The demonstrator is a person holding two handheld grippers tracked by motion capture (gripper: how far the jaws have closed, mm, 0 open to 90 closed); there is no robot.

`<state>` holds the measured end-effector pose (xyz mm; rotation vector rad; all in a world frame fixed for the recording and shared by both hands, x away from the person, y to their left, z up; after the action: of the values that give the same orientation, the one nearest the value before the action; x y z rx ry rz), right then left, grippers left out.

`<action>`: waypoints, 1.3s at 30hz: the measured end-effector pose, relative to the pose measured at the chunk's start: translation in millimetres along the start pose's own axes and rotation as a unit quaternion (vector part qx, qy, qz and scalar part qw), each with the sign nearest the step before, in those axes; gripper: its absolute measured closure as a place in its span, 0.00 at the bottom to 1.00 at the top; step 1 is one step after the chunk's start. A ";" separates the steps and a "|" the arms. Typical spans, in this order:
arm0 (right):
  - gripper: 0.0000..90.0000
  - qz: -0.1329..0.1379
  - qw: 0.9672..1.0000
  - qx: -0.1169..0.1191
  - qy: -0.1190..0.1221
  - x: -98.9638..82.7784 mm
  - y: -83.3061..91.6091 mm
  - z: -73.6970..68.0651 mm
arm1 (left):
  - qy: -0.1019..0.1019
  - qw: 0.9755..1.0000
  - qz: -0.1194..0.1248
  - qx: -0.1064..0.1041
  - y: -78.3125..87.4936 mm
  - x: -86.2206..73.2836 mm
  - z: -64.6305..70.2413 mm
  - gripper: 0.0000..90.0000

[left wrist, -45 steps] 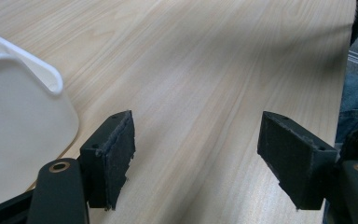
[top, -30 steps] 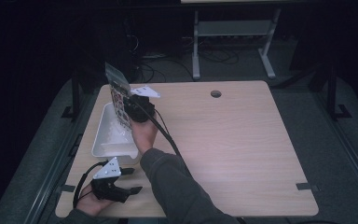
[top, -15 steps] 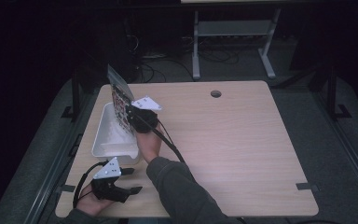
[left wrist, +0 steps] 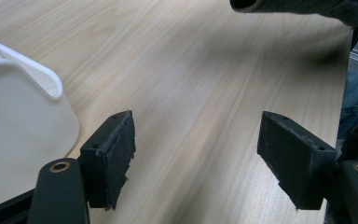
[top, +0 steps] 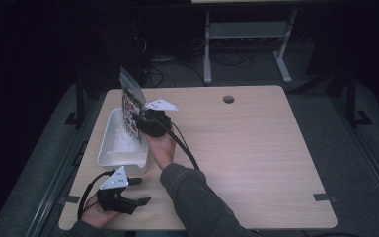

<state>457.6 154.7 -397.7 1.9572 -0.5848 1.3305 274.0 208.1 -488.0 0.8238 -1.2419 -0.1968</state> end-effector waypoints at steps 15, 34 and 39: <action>0.48 -0.012 0.999 0.033 -0.010 -1.1 16.0 8.4 | -0.008 1.000 0.000 -0.004 -1.3 1.1 2.1 0.30; 0.42 -0.023 0.998 0.063 -0.007 -8.8 59.7 24.1 | -0.018 1.000 -0.004 -0.008 -4.9 2.5 5.4 0.30; 0.40 -0.031 0.997 0.067 -0.008 -13.5 72.0 32.9 | -0.020 1.000 -0.004 -0.009 -5.5 2.8 5.6 0.30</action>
<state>423.1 82.2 -397.2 2.0774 -0.4492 1.3471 271.6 200.2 -489.0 0.8133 -1.2719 -0.2315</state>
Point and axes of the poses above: each handheld gripper's, and its own axes: y roughly backward along the jaws, x roughly out of its top, z roughly to its right, the point moved 8 cm from there along -y, roughly forward along the jaws, and after that the axes turned 3 degrees about -x, right-handed, at the moved point
